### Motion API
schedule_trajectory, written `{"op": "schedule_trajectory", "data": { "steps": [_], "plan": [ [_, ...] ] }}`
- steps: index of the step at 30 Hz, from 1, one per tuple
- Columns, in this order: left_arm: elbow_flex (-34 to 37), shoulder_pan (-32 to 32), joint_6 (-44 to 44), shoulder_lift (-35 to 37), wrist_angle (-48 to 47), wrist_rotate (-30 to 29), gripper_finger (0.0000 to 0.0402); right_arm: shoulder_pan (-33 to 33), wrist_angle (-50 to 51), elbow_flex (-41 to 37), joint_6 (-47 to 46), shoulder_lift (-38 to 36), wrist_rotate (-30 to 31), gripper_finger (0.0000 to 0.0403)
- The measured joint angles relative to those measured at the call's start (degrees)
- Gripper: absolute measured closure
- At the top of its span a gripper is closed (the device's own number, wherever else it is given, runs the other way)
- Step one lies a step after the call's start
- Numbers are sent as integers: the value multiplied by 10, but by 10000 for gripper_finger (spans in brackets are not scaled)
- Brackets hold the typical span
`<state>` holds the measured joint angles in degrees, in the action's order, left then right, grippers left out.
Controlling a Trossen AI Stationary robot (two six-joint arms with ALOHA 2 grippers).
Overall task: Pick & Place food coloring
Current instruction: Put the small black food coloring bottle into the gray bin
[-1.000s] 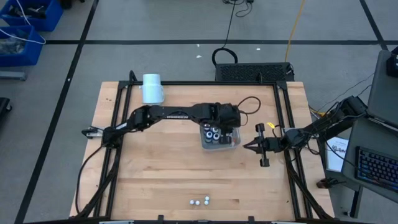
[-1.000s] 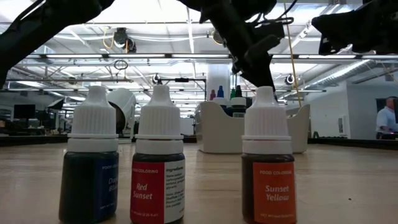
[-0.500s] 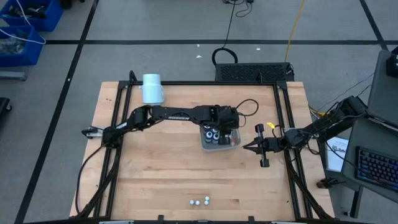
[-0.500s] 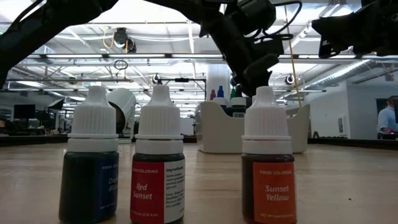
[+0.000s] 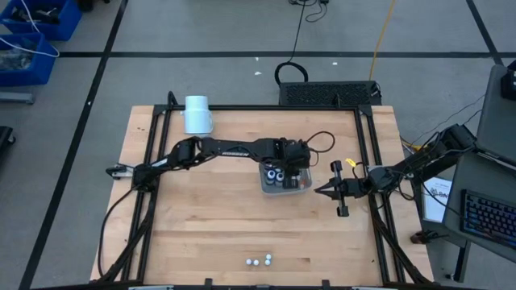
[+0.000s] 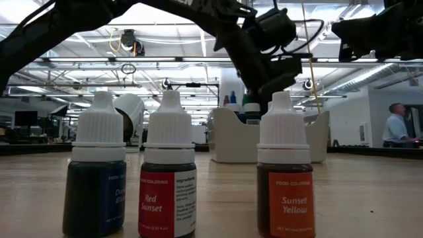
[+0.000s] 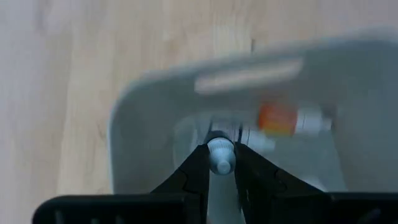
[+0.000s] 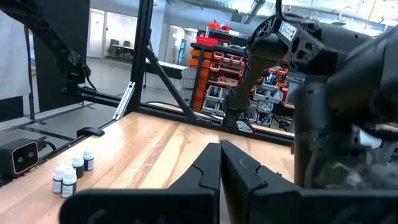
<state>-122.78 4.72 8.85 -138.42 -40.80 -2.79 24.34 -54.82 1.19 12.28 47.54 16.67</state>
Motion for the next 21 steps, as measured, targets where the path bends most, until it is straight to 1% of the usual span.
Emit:
{"op": "schedule_trajectory", "data": {
  "steps": [5, 16, 21],
  "plan": [
    [0, 1, 2, -11, 0, -1, 339, 0, 2, 0, 4, -1, 0, 403],
    [0, 1, 18, -10, 0, -2, 339, 0, 2, 0, 4, -1, 1, 403],
    [0, 1, 20, -10, 2, -2, 339, 0, 0, 0, -13, -1, 0, 403]
  ]
}}
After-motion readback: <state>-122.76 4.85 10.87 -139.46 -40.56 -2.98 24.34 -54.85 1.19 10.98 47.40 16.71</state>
